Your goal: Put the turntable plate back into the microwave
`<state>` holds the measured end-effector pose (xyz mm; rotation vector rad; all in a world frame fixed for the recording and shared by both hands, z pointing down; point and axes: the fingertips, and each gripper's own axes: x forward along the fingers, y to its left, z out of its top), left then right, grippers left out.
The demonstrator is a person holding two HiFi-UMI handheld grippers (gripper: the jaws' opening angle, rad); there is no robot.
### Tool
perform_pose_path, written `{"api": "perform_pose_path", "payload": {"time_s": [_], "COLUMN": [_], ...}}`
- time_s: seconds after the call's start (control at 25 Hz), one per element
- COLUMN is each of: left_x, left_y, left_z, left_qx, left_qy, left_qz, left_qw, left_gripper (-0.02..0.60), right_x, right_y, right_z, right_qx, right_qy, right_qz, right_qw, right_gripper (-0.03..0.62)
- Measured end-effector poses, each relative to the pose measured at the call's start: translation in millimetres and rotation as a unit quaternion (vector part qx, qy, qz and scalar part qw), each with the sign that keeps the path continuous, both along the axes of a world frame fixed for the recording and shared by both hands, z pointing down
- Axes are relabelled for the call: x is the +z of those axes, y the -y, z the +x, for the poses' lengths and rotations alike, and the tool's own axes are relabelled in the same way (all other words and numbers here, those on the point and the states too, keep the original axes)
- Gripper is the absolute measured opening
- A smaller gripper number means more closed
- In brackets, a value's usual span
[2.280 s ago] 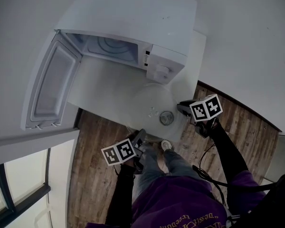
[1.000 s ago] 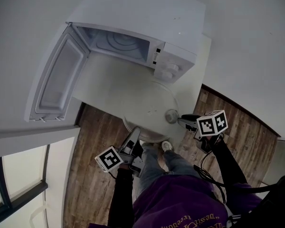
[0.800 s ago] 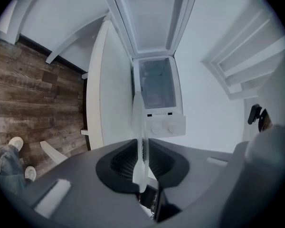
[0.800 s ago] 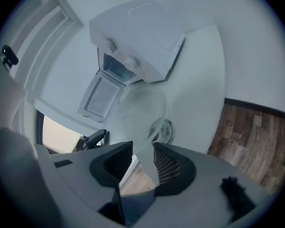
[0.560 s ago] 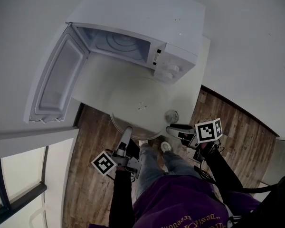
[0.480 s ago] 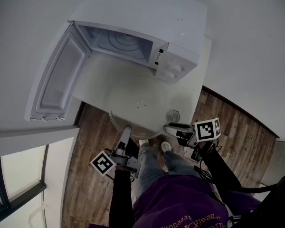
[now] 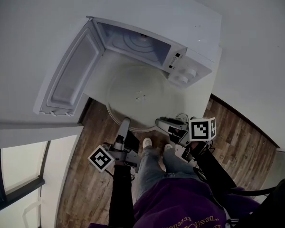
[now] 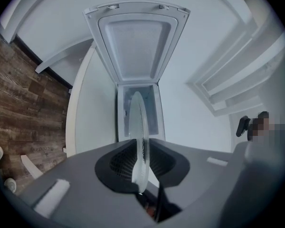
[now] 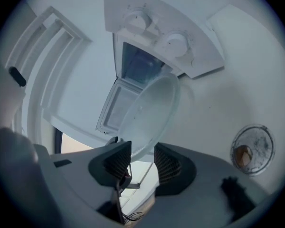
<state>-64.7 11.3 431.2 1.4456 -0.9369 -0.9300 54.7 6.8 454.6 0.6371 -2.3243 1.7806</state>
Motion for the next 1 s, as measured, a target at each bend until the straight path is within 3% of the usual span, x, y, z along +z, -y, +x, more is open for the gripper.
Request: {"api": "perform_pose_path", "payload": {"time_s": [0.12,0.2,0.44,0.64,0.72,0.88,1.0], "left_x": [-3.5,-5.2,-13.2,-16.8,-18.4,-16.8,-15.3], "left_y": [13.8,22.5,60.6,99.8,117.4,149.2,174.3], "left_z": [-7.5,-11.7,-21.7,-30.1,-31.6,-32.7,-35.2], "left_qx": [-0.011,-0.022,-0.072,-0.093,-0.093,-0.076,-0.049], "left_qy": [-0.002,-0.004,-0.018,0.004,-0.004,-0.022,-0.025], "left_qz": [0.008,0.013,0.027,0.045,0.051,0.051,0.051], "left_qw": [0.9999,0.9997,0.9969,0.9947,0.9944,0.9956,0.9972], "left_gripper": [0.061,0.063,0.064,0.067,0.067,0.069,0.069], "right_x": [-10.4,-17.2,-30.2,-32.3,-30.2,-25.0,-22.9], "right_y": [9.2,10.9,7.2,9.2,11.3,18.0,34.6], "right_z": [-4.3,-6.5,-17.9,-31.0,-36.4,-50.0,-60.1], "right_qx": [0.001,-0.025,-0.115,-0.134,-0.132,-0.125,-0.092], "right_qy": [-0.011,-0.036,-0.108,-0.1,-0.101,-0.115,-0.124], "right_qz": [0.029,0.065,0.172,0.194,0.197,0.201,0.202], "right_qw": [1.0,0.997,0.972,0.967,0.966,0.965,0.967], "right_gripper": [0.156,0.156,0.156,0.156,0.153,0.152,0.147]}}
